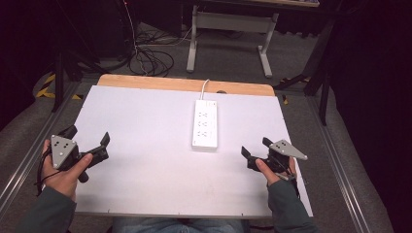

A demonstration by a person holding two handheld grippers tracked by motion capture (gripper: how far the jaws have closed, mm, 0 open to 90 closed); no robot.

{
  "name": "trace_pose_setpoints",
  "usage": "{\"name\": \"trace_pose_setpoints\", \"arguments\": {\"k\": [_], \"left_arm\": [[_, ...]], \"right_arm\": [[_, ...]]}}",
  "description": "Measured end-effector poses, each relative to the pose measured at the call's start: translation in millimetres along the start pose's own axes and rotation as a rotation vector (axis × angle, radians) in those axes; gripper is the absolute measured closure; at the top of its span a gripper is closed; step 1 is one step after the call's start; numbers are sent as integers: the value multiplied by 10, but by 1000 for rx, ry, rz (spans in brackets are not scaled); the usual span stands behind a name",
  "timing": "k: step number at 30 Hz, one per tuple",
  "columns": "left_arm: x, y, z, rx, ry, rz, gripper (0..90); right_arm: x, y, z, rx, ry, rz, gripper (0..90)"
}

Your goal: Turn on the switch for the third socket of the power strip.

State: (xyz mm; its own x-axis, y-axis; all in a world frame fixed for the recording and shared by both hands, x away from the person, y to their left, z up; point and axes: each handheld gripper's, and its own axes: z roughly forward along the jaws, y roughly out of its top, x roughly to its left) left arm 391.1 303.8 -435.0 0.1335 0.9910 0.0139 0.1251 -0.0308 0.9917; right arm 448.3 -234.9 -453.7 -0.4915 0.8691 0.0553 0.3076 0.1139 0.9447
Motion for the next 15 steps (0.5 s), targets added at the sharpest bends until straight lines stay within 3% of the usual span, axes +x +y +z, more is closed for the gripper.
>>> {"name": "trace_pose_setpoints", "arguments": {"k": [15], "left_arm": [[9, -10, 1, 9, -5, -3, 21]], "right_arm": [[17, 0, 15, -4, -11, -9, 115]]}}
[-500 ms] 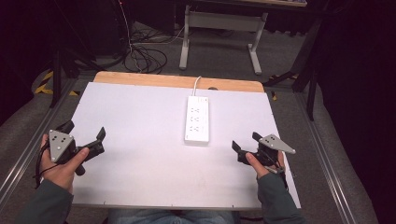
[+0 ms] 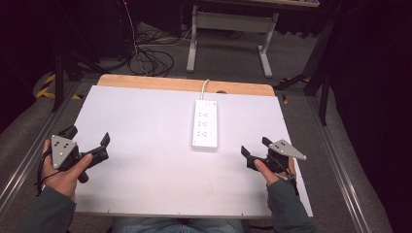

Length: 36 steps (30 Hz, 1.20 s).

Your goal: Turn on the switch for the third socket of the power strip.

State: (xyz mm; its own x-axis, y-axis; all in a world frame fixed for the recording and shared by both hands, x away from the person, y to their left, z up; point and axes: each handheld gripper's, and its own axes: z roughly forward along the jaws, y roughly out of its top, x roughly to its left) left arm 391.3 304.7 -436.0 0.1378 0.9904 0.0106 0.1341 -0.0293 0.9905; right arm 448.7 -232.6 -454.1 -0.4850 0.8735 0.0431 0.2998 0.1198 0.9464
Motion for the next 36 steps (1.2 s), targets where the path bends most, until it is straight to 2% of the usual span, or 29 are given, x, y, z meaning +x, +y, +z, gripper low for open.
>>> {"name": "trace_pose_setpoints", "arguments": {"k": [8, 11, 13, 20, 23, 31, 32, 36], "left_arm": [[2, -3, 2, 2, -2, -3, 21], [6, -3, 2, 3, -3, -4, 21], [9, 0, -2, 0, -4, -10, 21], [6, -1, -6, 1, -7, -9, 21], [14, -1, -12, 1, -5, -8, 21], [17, -2, -15, 2, -6, -7, 21], [17, -3, -15, 1, -6, -8, 21], [18, -5, -11, 1, -5, -9, 21]], "right_arm": [[-6, -11, 19, 17, -10, 1, 176], [-9, -17, 28, 26, -4, 2, 201], [-5, -18, 35, 34, 11, -1, 257], [6, -22, 45, 43, 22, -11, 316], [20, -31, 74, 63, 27, -15, 382], [17, -31, 88, 82, 24, -1, 479], [16, -30, 87, 85, 31, 0, 522], [24, -28, 86, 93, 46, -10, 580]]}}
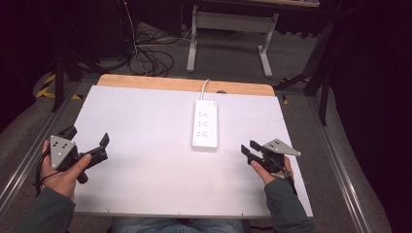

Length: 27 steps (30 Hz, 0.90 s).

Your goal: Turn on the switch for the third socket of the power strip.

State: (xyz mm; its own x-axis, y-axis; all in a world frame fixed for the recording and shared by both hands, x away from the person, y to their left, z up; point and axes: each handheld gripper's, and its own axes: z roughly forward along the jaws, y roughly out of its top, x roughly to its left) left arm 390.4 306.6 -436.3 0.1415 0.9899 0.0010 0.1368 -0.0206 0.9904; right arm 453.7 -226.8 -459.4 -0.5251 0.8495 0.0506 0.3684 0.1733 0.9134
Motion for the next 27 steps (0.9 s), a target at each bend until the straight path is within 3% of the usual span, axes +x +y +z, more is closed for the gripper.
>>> {"name": "trace_pose_setpoints", "arguments": {"k": [4, 13, 20, 27], "left_arm": [[-7, 1, 1, 2, -2, 1, 22], [-12, -1, 3, 3, -6, 6, 25], [-11, -1, 9, 0, -5, 8, 26], [-20, 2, 16, 2, -7, 12, 25]], "right_arm": [[5, 2, -3, 2, 16, -7, 650], [12, 5, -11, 3, 29, -16, 713], [11, -2, -8, 34, 68, -24, 861], [10, -8, -13, 51, 74, -41, 900]]}}
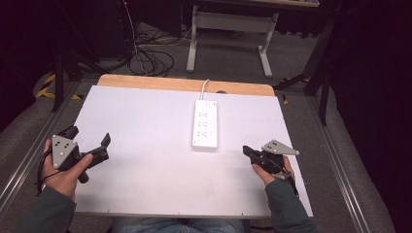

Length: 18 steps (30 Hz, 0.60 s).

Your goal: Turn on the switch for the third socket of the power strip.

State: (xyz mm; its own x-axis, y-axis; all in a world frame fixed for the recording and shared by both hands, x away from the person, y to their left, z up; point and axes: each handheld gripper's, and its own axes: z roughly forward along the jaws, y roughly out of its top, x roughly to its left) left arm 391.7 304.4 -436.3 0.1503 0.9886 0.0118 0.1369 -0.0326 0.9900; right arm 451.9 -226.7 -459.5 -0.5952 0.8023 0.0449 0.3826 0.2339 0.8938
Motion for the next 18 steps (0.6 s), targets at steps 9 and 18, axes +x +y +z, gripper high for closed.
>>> {"name": "trace_pose_setpoints", "arguments": {"k": [9, 18], "left_arm": [[0, 0, 4, -2, 2, 0, 27], [-6, -2, 13, 0, 0, 5, 27]], "right_arm": [[-7, 7, 10, 23, 30, -5, 900], [-34, 59, 39, 37, 21, -6, 900]]}}
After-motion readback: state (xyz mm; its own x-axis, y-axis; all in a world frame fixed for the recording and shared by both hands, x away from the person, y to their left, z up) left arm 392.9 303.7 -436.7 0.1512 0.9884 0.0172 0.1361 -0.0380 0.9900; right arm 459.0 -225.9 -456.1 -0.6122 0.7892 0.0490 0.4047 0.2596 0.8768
